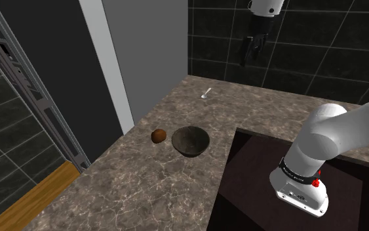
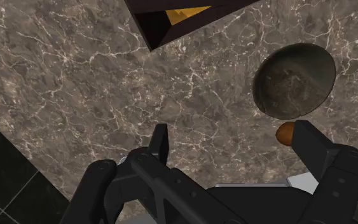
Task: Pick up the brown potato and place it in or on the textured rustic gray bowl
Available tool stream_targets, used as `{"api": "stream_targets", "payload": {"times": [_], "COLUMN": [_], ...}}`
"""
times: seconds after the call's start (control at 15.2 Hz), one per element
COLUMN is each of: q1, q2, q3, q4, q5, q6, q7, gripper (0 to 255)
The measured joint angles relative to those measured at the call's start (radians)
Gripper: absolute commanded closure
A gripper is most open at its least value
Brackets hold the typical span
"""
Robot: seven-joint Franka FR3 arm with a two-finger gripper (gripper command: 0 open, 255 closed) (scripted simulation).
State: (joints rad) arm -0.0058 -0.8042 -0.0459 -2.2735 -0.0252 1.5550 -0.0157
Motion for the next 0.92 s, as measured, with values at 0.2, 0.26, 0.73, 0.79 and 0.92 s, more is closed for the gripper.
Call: {"api": "stream_targets", "payload": {"times": [0.2,0.26,0.73,0.79,0.92], "q1": [-0.004,-0.007,-0.024,-0.025,-0.029], "q2": [0.032,0.057,0.253,0.296,0.37], "q3": [0.023,0.037,0.151,0.168,0.194], "q4": [-0.001,0.0,0.033,0.047,0.064], "q5": [0.02,0.033,0.136,0.149,0.173], "q6": [0.013,0.023,0.087,0.104,0.135], "q7": [0.049,0.082,0.356,0.396,0.47], "gripper": [0,0,0,0,0]}}
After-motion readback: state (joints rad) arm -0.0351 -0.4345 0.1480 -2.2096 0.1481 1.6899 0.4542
